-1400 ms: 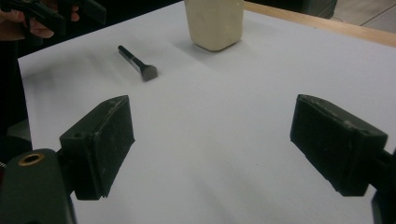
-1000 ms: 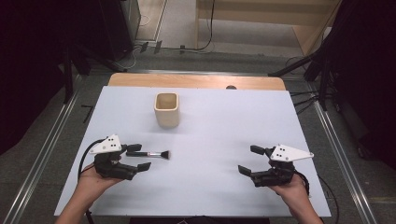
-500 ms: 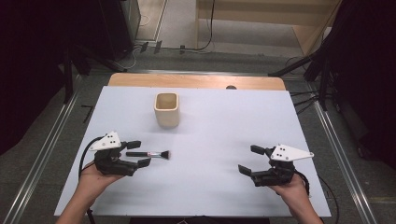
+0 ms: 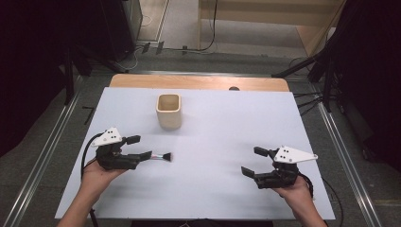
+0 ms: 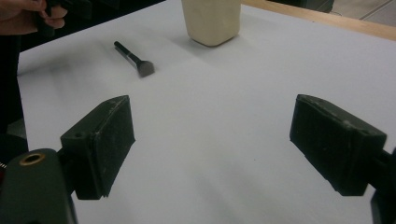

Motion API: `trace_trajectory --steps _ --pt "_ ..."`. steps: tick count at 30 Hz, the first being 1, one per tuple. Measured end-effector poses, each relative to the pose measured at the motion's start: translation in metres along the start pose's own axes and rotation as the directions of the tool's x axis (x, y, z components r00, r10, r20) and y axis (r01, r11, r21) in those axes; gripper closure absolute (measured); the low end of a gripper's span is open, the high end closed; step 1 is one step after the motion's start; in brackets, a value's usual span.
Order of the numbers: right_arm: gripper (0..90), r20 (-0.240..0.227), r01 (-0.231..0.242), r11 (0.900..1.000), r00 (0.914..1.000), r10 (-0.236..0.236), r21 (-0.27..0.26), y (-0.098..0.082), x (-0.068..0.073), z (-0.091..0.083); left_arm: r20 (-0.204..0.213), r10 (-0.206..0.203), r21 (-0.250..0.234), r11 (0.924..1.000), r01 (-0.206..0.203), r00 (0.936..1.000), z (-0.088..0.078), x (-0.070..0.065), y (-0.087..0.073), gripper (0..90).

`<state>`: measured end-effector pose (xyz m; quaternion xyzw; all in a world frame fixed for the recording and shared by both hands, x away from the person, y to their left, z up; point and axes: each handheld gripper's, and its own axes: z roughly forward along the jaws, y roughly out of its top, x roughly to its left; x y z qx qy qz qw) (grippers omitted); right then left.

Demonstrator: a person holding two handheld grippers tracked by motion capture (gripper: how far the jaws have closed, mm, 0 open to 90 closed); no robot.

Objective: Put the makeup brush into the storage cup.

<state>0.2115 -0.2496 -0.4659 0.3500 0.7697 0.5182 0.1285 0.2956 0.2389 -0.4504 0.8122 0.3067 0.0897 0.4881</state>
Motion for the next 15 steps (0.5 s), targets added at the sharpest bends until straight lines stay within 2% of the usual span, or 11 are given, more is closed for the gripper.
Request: trace_trajectory --steps 3,8,11,13,15 --pt "14.7 0.002 0.001 1.000 1.0000 -0.001 -0.005 0.000 0.000 -0.001 0.002 -0.007 -0.010 0.9999 0.007 1.0000 0.002 0.004 0.003 22.4" --pt "14.8 0.001 0.000 1.000 1.0000 0.000 -0.004 0.000 0.000 0.000 -0.004 0.006 -0.007 1.0000 -0.006 1.0000 0.009 0.011 0.007 22.4" --pt "14.8 0.000 0.000 1.000 1.0000 0.000 -0.004 0.000 0.000 0.000 0.000 -0.006 -0.005 1.0000 0.007 1.0000 0.014 0.016 0.009 22.4" --pt "14.8 0.000 0.000 1.000 1.0000 0.000 -0.005 0.000 0.000 0.000 0.006 -0.014 -0.026 0.9996 0.014 0.9999 0.014 0.020 0.011 22.4" --pt "14.8 -0.004 -0.001 1.000 1.0000 0.001 -0.006 0.000 0.000 0.000 0.008 0.005 -0.033 0.9995 -0.005 1.0000 0.015 0.022 0.015 22.4"
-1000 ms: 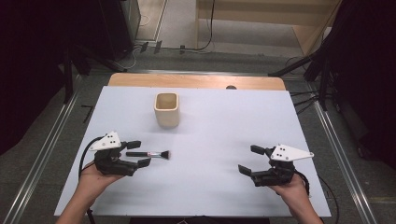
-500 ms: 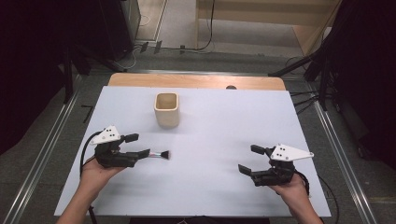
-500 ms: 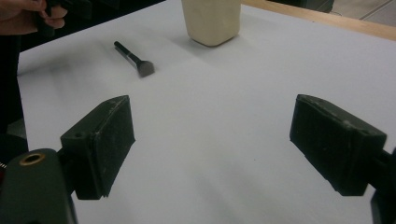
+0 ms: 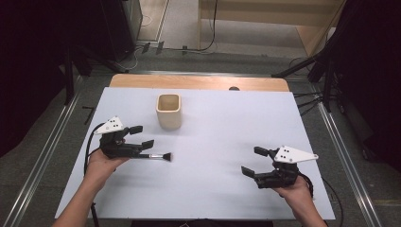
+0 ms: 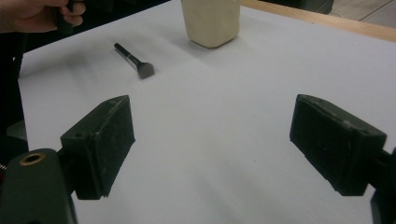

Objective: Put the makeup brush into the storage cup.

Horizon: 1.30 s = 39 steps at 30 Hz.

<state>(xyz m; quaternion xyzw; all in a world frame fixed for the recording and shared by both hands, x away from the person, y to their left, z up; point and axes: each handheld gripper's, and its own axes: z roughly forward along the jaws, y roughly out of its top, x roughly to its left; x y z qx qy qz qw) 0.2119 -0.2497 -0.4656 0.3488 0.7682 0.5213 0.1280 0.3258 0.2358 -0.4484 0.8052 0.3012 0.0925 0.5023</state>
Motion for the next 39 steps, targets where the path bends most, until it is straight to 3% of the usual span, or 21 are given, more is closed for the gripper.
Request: trace_trajectory --steps 3,13,14,15,16,21,26,29,31,34,37,39 --pt "14.7 0.000 -0.003 1.000 1.0000 0.003 0.002 0.000 0.000 0.000 0.001 0.016 -0.002 0.9999 -0.016 0.9999 0.004 0.002 0.005 22.4" --pt "14.8 0.003 -0.008 1.000 1.0000 0.008 -0.005 -0.003 0.001 -0.005 0.100 0.045 0.029 0.9984 -0.048 0.9939 0.015 0.012 0.009 23.1" --pt "14.8 0.003 -0.011 1.000 0.9999 0.011 -0.005 -0.004 0.002 -0.006 0.112 0.057 0.041 0.9972 -0.062 0.9920 0.015 0.012 0.009 23.3" --pt "14.7 0.003 -0.011 1.000 0.9999 0.011 -0.005 -0.004 0.002 -0.006 0.130 0.097 0.062 0.9924 -0.106 0.9868 0.015 0.011 0.012 23.3" --pt "14.8 0.003 -0.012 1.000 0.9999 0.012 -0.005 -0.005 0.002 -0.006 0.130 0.097 0.062 0.9924 -0.106 0.9868 0.015 0.011 0.012 23.3" --pt "14.7 0.001 -0.012 1.000 0.9999 0.012 -0.002 -0.006 0.002 -0.007 0.195 0.129 0.080 0.9858 -0.147 0.9723 0.013 0.012 0.016 23.8" --pt "14.7 -0.004 -0.014 1.000 0.9999 0.014 -0.001 -0.006 0.002 -0.007 0.231 0.169 0.168 0.9631 -0.210 0.9581 0.011 0.006 0.024 24.2" --pt "14.7 -0.005 -0.016 1.000 0.9999 0.016 0.011 -0.006 0.001 -0.006 0.236 0.166 0.175 0.9619 -0.210 0.9574 0.010 0.007 0.028 22.9" --pt "14.7 -0.007 -0.019 1.000 0.9998 0.019 0.011 -0.006 0.001 -0.006 0.235 0.162 0.200 0.9568 -0.211 0.9583 0.009 0.010 0.030 22.7" --pt "14.7 -0.010 -0.018 1.000 0.9998 0.018 0.018 -0.007 0.000 -0.005 0.202 0.202 0.253 0.9346 -0.250 0.9583 0.007 0.014 0.034 22.0" --pt "14.7 0.001 -0.009 1.000 1.0000 0.009 0.030 -0.007 -0.001 -0.004 0.241 0.217 0.292 0.9131 -0.284 0.9459 0.004 0.017 0.038 23.5" --pt "14.7 0.000 -0.021 0.999 0.9998 0.021 0.032 -0.008 -0.002 -0.004 0.265 0.225 0.329 0.8930 -0.307 0.9376 0.003 0.019 0.040 23.7"
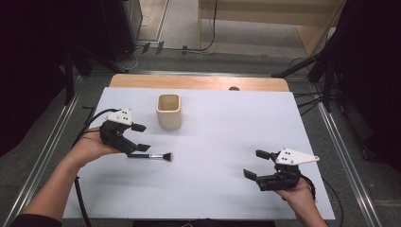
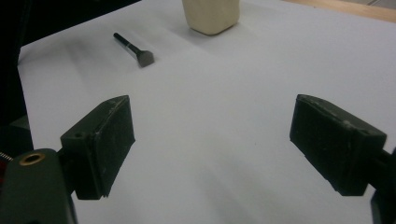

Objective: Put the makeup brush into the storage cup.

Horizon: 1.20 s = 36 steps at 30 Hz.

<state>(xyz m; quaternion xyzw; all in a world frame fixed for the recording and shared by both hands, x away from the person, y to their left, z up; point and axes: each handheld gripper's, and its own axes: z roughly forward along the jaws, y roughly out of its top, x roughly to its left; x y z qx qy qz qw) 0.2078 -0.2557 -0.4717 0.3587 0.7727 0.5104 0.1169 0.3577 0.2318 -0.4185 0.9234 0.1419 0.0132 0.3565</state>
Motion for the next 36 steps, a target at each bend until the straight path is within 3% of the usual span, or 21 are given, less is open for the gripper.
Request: trace_trajectory --steps 3,6,10,16,18,20,23,26,31,34,36 --pt "14.7 0.005 -0.003 1.000 1.0000 0.003 0.002 0.000 0.000 0.000 0.014 0.020 0.057 0.9981 -0.021 0.9997 0.002 0.001 0.000 23.6" --pt "14.7 0.005 -0.002 1.000 1.0000 0.002 0.002 0.000 0.000 0.000 -0.008 0.056 0.111 0.9923 -0.055 0.9984 0.005 0.000 0.001 22.5" --pt "14.7 0.005 -0.001 1.000 1.0000 0.001 0.006 0.000 -0.001 0.002 0.000 0.087 0.145 0.9857 -0.087 0.9962 0.008 -0.003 0.004 23.0" --pt "14.8 0.020 0.014 0.999 0.9997 -0.015 0.033 0.000 -0.003 0.004 0.019 0.121 0.214 0.9692 -0.122 0.9925 0.013 -0.003 0.011 22.5" --pt "14.8 0.024 0.019 0.999 0.9995 -0.020 0.037 0.000 -0.004 0.004 0.020 0.139 0.255 0.9567 -0.140 0.9900 0.016 -0.003 0.014 22.5" --pt "14.8 0.024 0.015 0.999 0.9996 -0.016 0.035 0.000 -0.004 0.004 0.029 0.160 0.272 0.9487 -0.162 0.9867 0.017 -0.004 0.016 23.1" --pt "14.8 0.024 0.014 0.999 0.9996 -0.015 0.040 0.000 -0.004 0.004 0.033 0.163 0.272 0.9479 -0.166 0.9860 0.019 -0.004 0.017 23.8" --pt "14.9 0.028 0.020 0.999 0.9994 -0.022 0.046 0.000 -0.004 0.005 0.034 0.168 0.296 0.9398 -0.171 0.9852 0.021 -0.003 0.016 24.0" --pt "15.0 0.057 0.049 0.996 0.9969 -0.054 0.075 0.000 -0.003 0.005 0.058 0.201 0.349 0.9135 -0.209 0.9779 0.026 -0.006 0.016 25.2" --pt "15.0 0.055 0.043 0.996 0.9974 -0.047 0.074 0.000 -0.004 0.005 0.059 0.214 0.349 0.9107 -0.220 0.9752 0.027 -0.006 0.017 26.9" --pt "15.0 0.055 0.042 0.996 0.9974 -0.047 0.074 0.000 -0.004 0.006 0.065 0.222 0.364 0.9023 -0.230 0.9728 0.029 -0.005 0.017 27.2"
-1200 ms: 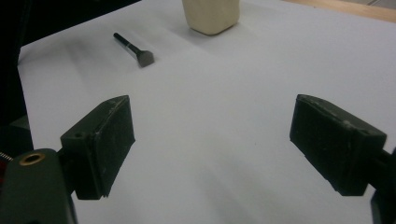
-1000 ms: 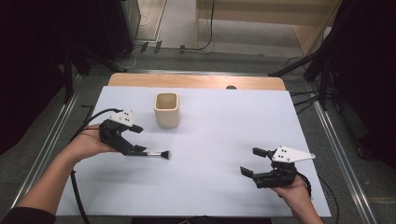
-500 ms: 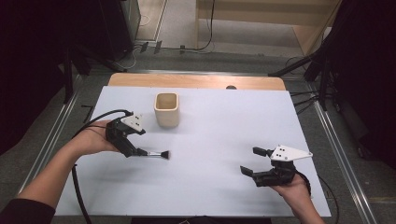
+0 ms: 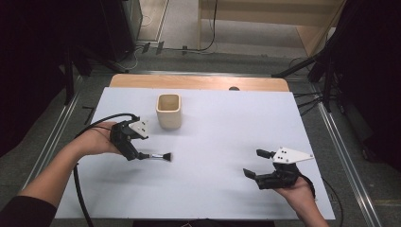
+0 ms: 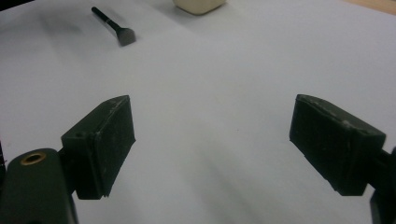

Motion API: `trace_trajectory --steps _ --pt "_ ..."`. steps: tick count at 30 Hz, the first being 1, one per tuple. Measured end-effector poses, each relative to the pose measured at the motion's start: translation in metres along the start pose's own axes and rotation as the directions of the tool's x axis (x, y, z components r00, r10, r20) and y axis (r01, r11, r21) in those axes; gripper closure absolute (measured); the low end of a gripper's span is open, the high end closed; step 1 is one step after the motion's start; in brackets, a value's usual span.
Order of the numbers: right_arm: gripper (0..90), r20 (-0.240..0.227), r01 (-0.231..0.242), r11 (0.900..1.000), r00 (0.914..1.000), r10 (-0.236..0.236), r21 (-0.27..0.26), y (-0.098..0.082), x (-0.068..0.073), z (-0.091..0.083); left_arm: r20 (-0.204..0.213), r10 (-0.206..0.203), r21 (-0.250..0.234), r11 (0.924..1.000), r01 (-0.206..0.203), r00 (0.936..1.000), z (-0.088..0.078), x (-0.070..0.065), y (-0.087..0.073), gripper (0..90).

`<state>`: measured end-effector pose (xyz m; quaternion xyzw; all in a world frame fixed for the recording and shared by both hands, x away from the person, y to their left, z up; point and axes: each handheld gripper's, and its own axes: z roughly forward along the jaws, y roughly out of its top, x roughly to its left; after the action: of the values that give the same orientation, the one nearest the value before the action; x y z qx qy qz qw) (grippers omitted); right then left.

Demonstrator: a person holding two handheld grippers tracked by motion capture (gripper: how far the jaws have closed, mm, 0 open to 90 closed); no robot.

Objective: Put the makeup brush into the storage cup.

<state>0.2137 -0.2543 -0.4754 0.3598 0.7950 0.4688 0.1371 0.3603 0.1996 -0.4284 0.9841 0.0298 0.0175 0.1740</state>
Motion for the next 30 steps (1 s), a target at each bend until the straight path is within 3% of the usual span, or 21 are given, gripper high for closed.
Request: trace_trajectory --steps 4,7,16,22,30 --pt "15.0 -0.001 0.006 1.000 1.0000 -0.006 0.010 0.000 0.001 0.001 0.022 -0.001 0.034 0.9994 0.001 0.9998 0.006 0.001 0.001 28.6" --pt "15.0 0.000 0.006 1.000 1.0000 -0.006 0.010 0.000 0.001 0.001 0.022 0.024 0.047 0.9986 -0.025 0.9995 0.009 0.000 0.003 29.4" --pt "15.0 0.000 0.002 1.000 1.0000 -0.002 0.013 0.000 0.001 0.002 -0.005 0.048 0.083 0.9954 -0.047 0.9988 0.014 -0.001 0.004 29.5" --pt "15.0 -0.009 0.005 1.000 0.9999 -0.005 0.014 0.000 0.002 0.004 0.001 0.053 0.109 0.9927 -0.053 0.9986 0.022 -0.001 0.002 29.6" --pt "15.0 -0.008 0.004 1.000 1.0000 -0.004 0.010 0.001 0.003 0.003 0.031 0.073 0.137 0.9876 -0.076 0.9969 0.032 -0.003 -0.001 39.5"
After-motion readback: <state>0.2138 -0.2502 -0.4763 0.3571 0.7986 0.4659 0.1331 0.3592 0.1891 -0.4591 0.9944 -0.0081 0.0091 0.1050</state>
